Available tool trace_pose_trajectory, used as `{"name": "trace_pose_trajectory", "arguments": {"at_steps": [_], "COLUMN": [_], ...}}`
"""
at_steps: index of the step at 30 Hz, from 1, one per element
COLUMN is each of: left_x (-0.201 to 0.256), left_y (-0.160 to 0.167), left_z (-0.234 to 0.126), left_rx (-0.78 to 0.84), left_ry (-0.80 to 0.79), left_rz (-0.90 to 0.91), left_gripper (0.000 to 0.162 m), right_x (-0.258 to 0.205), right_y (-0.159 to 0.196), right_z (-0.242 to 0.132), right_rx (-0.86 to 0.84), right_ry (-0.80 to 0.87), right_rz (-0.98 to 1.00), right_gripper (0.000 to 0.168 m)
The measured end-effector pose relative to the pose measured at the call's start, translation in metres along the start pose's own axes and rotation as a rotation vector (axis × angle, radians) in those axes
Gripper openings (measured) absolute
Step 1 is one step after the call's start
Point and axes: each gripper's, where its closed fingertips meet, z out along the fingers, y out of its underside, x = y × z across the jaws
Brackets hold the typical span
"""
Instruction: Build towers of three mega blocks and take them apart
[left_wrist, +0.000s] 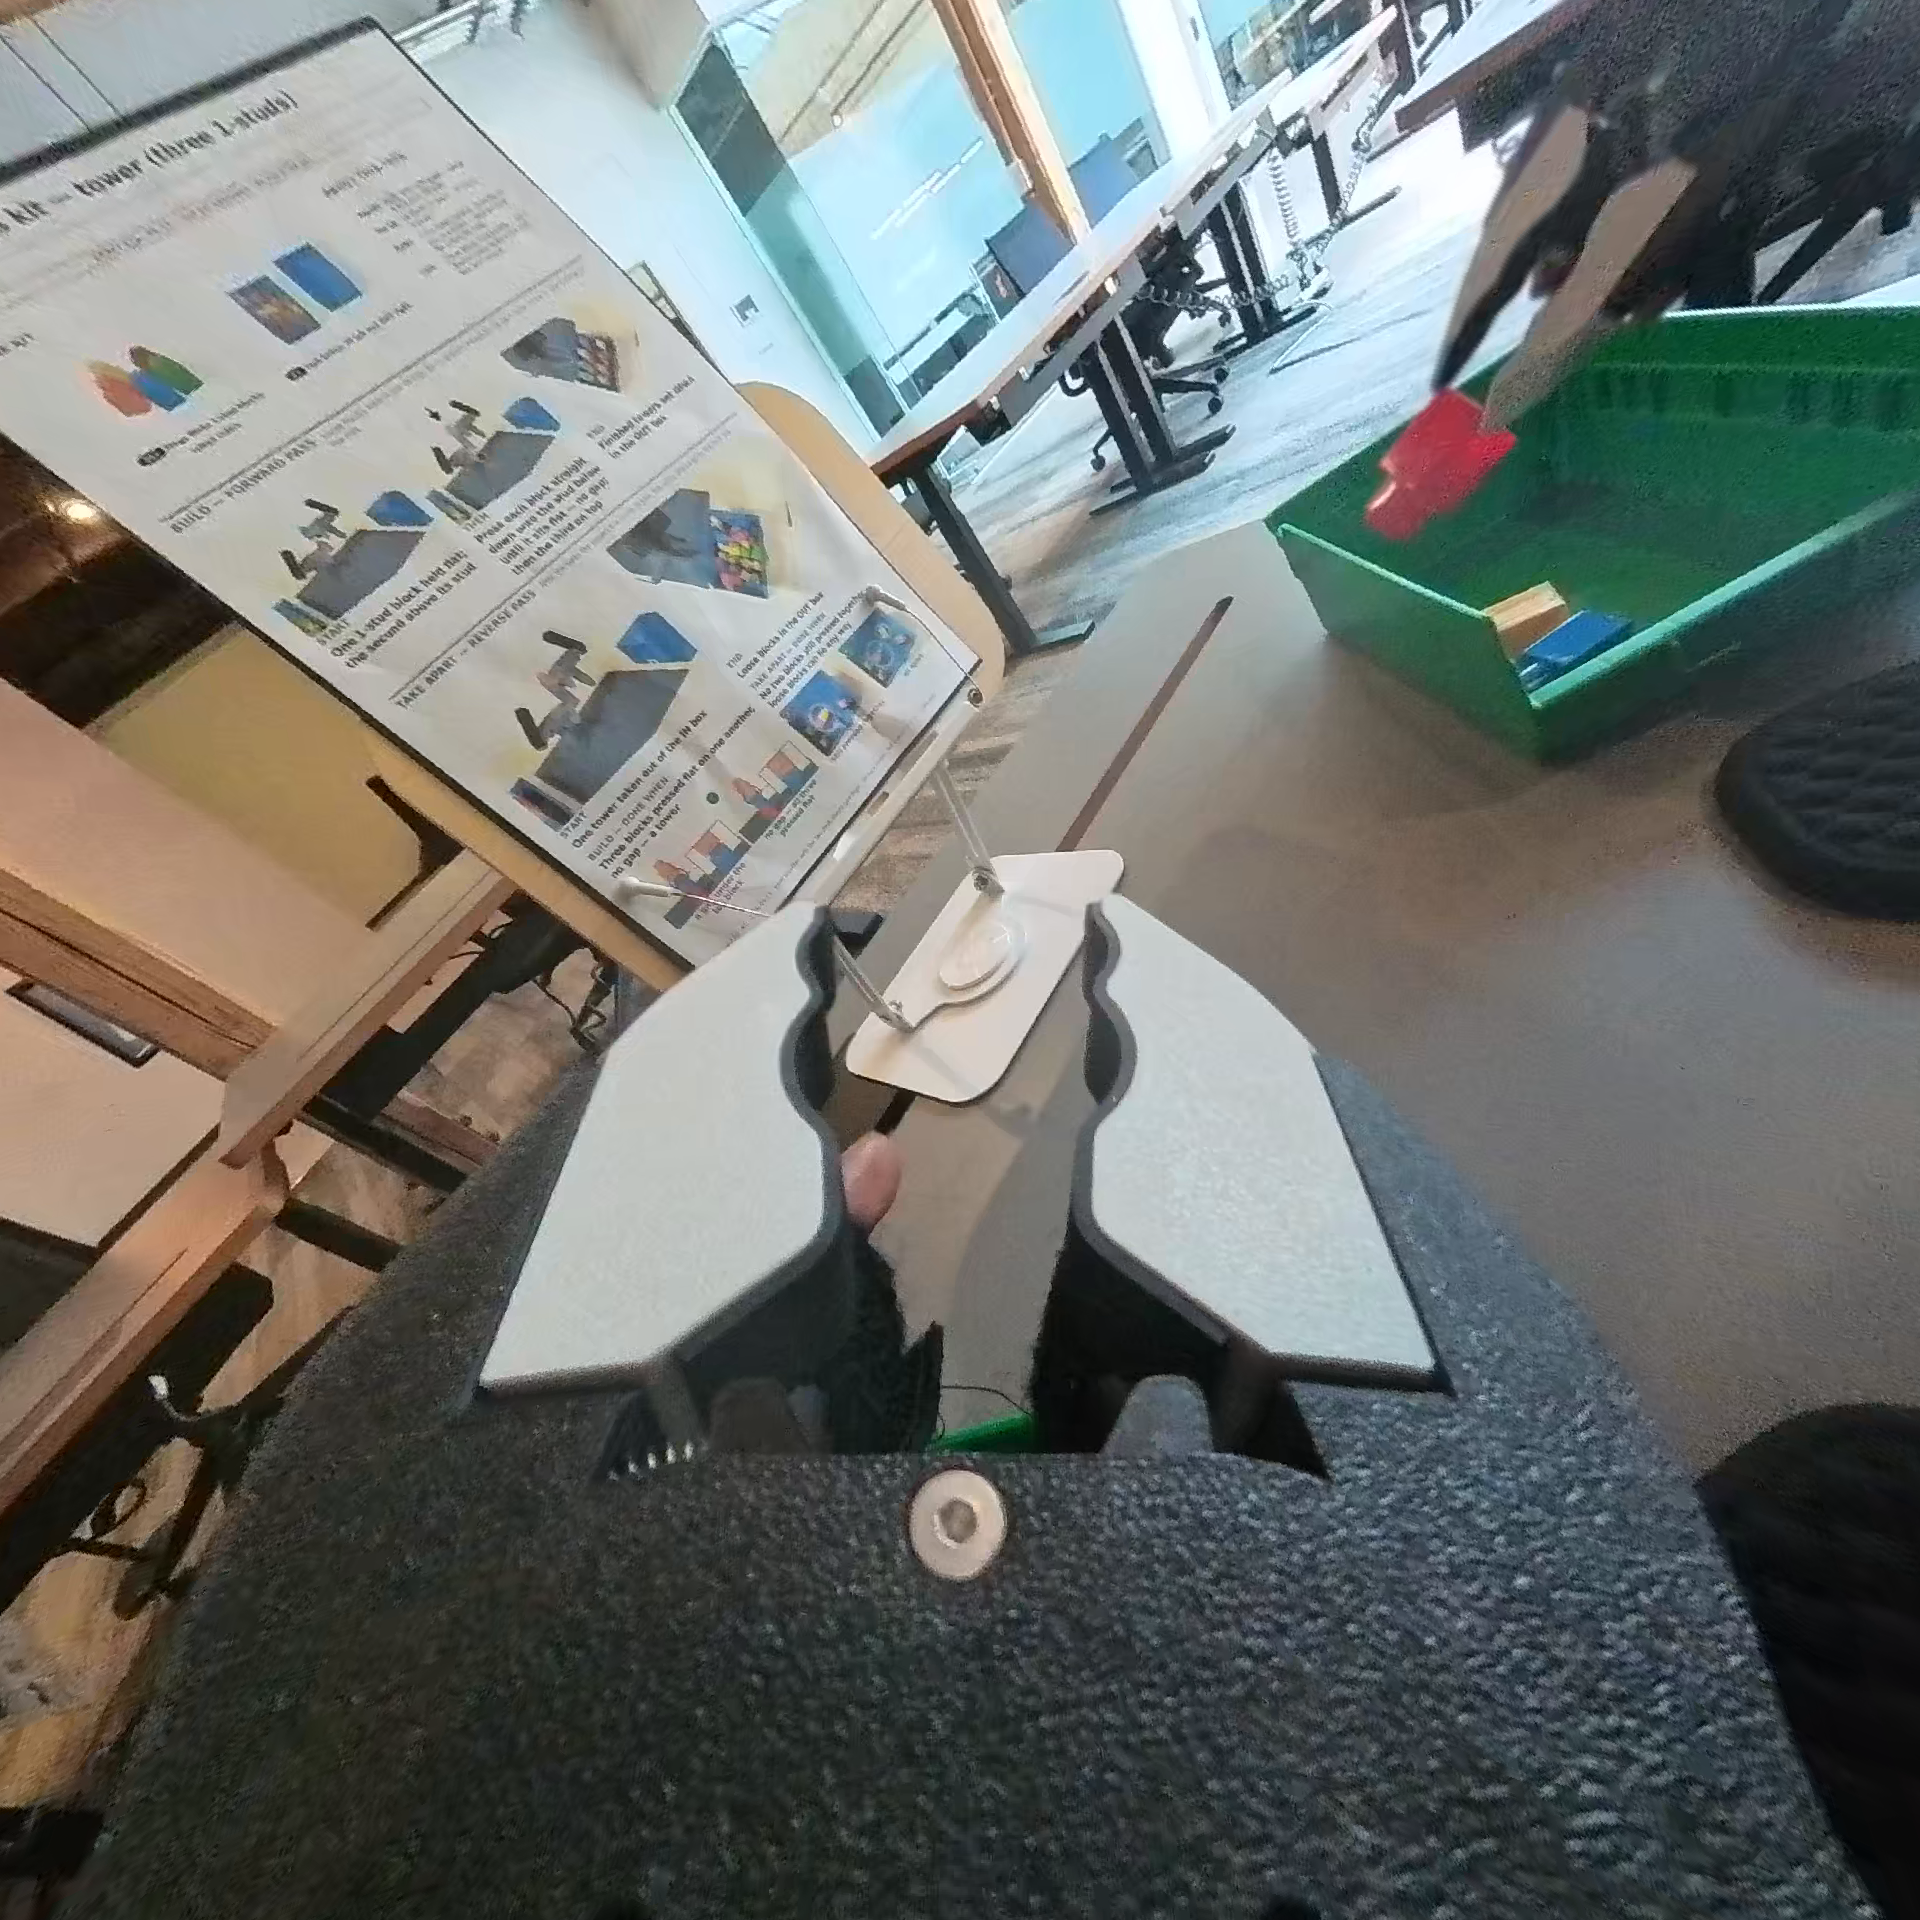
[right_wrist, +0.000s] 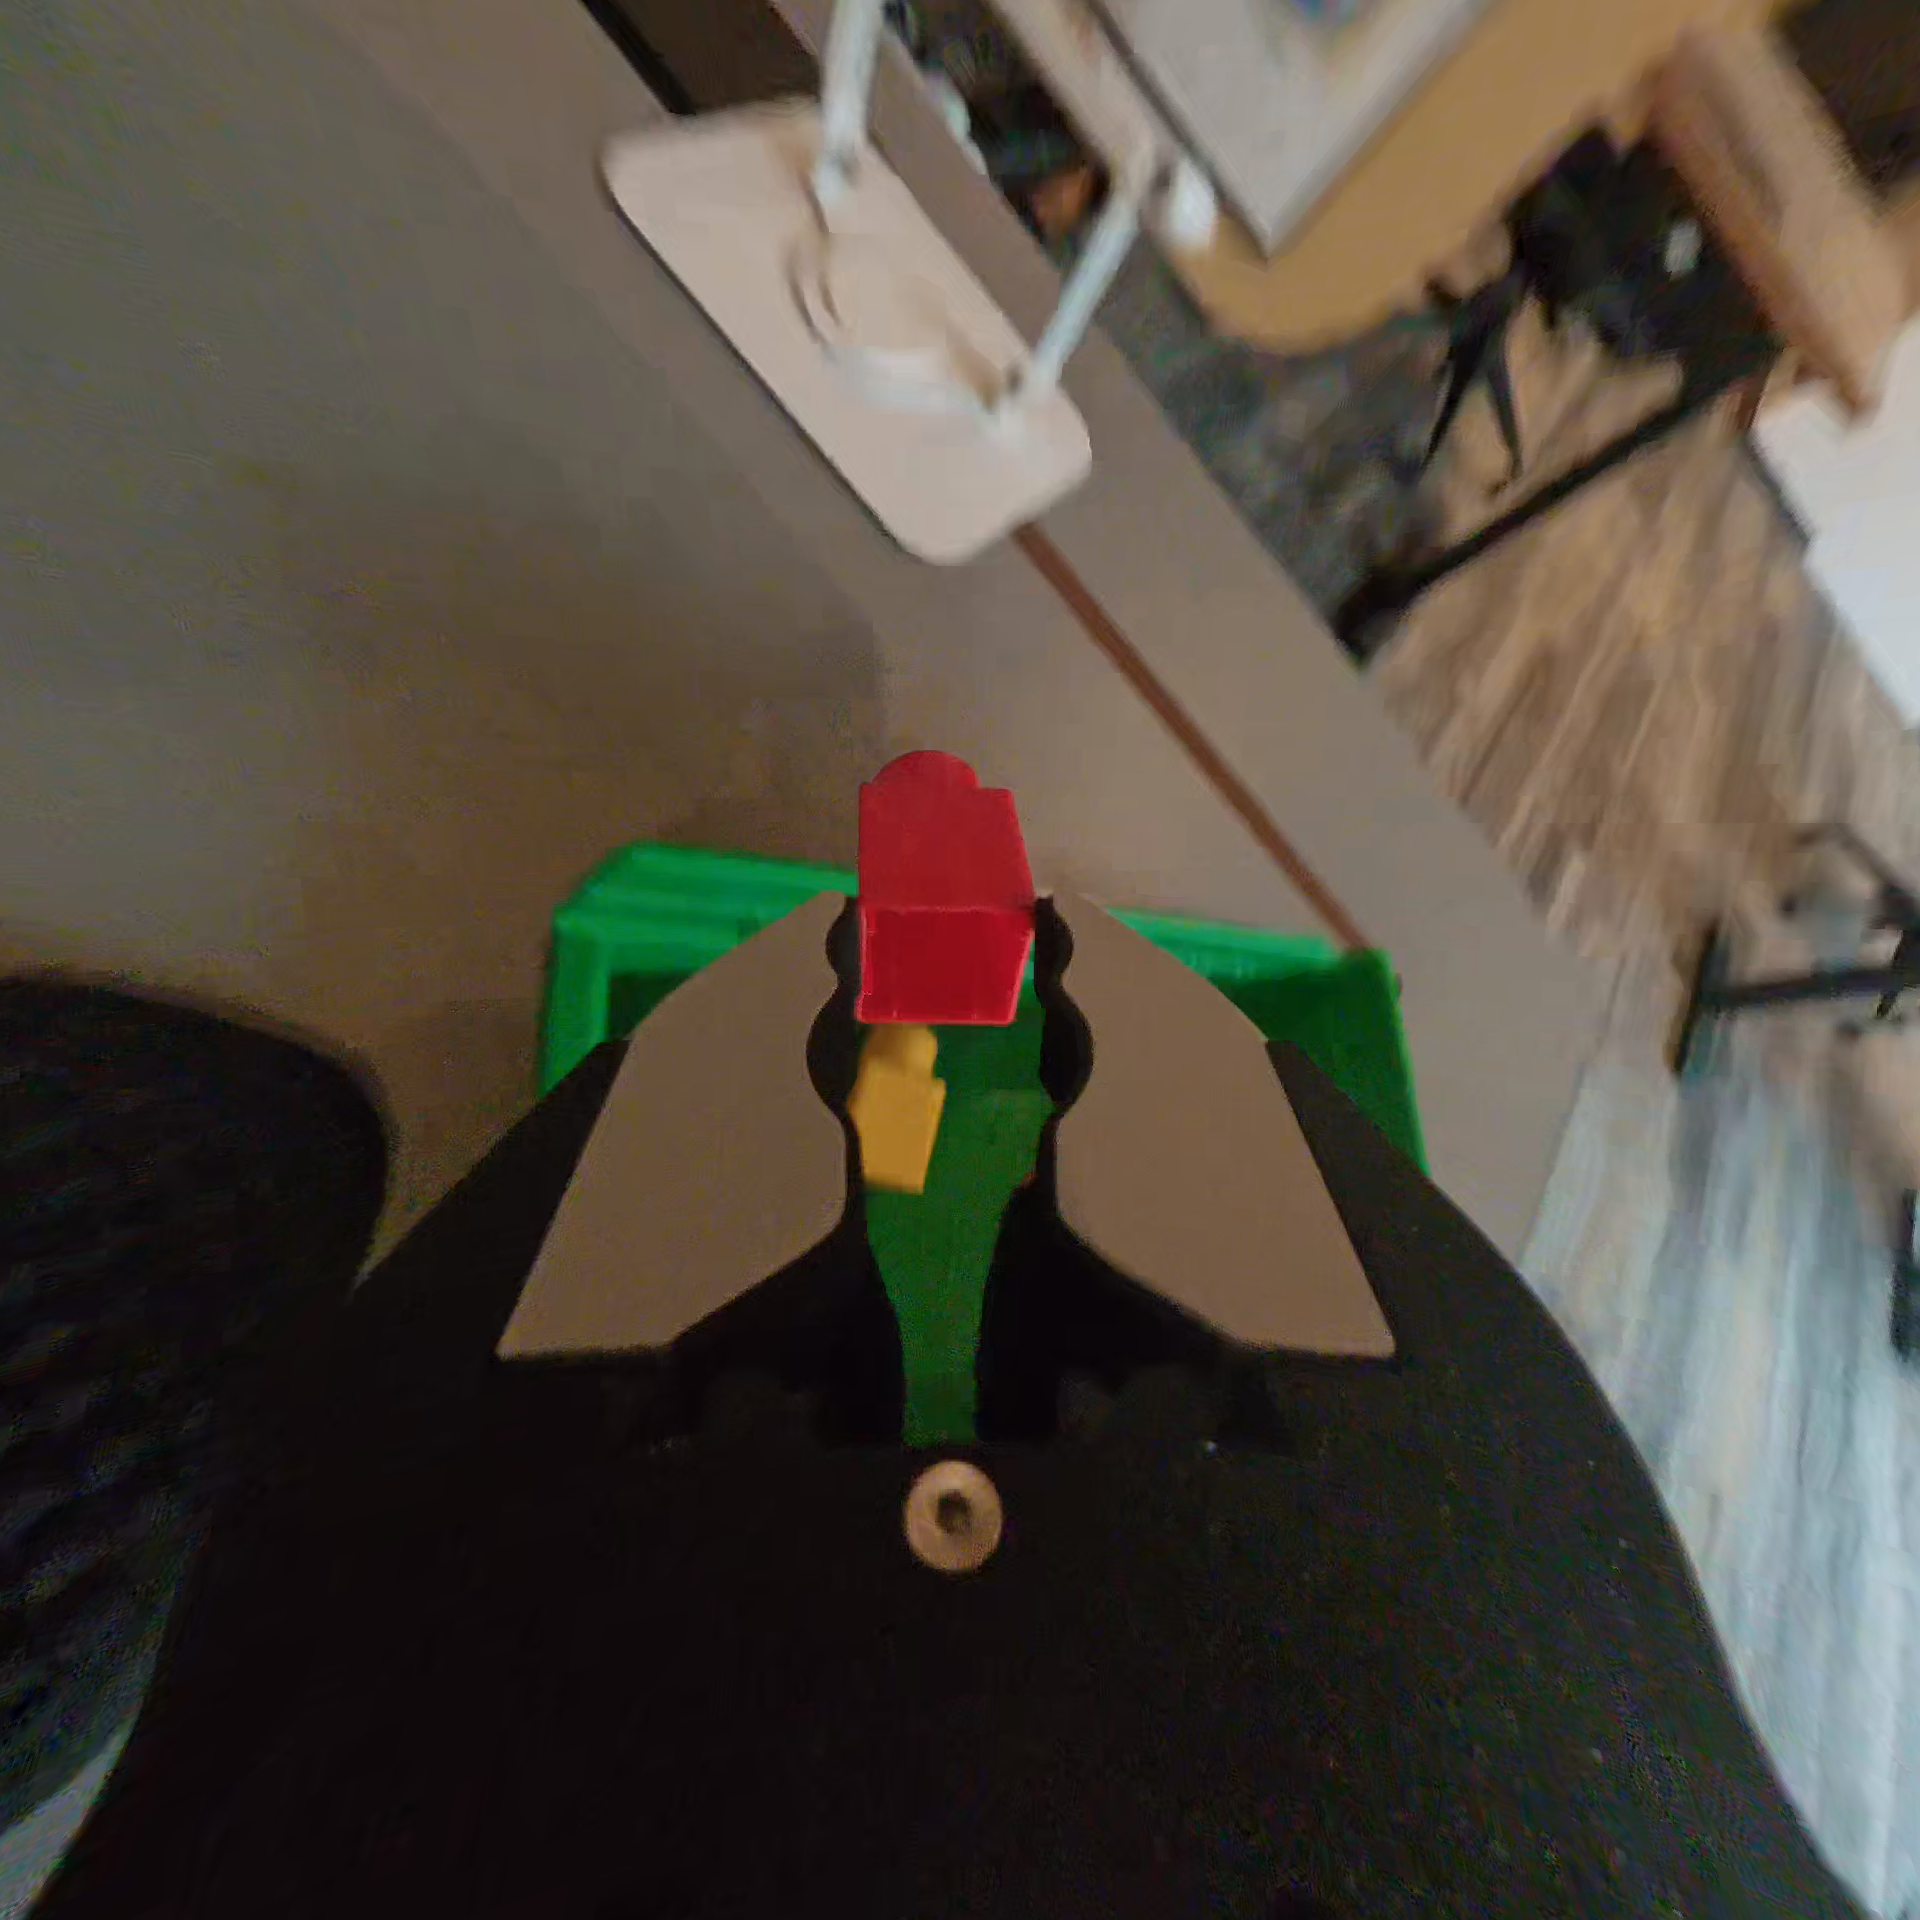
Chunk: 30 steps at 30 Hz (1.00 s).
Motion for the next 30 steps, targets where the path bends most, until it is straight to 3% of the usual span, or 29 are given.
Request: {"name": "trace_pose_trajectory", "arguments": {"at_steps": [5,8,15,23,27,30], "left_x": [-0.004,-0.005,-0.006,-0.011,-0.019,-0.025], "left_y": [-0.001,-0.001,0.002,0.005,0.007,0.01], "left_z": [-0.004,-0.005,-0.005,-0.006,-0.008,-0.01], "left_rx": [0.012,0.014,0.007,0.0,-0.005,-0.013], "left_ry": [-0.021,-0.028,-0.033,-0.048,-0.082,-0.104], "left_rz": [-0.001,0.002,0.005,-0.026,-0.073,-0.108], "left_gripper": [0.045,0.045,0.045,0.045,0.046,0.046], "right_x": [0.024,0.028,0.03,0.023,0.035,0.044], "right_y": [0.086,0.113,0.129,0.152,0.131,0.09], "right_z": [0.029,0.047,0.08,0.083,0.071,0.052], "right_rx": [-0.224,-0.313,-0.351,-0.483,-0.394,-0.252], "right_ry": [0.055,0.084,0.108,0.095,0.166,0.223], "right_rz": [0.239,0.334,0.441,0.472,0.489,0.467], "right_gripper": [0.032,0.032,0.032,0.033,0.043,0.051]}}
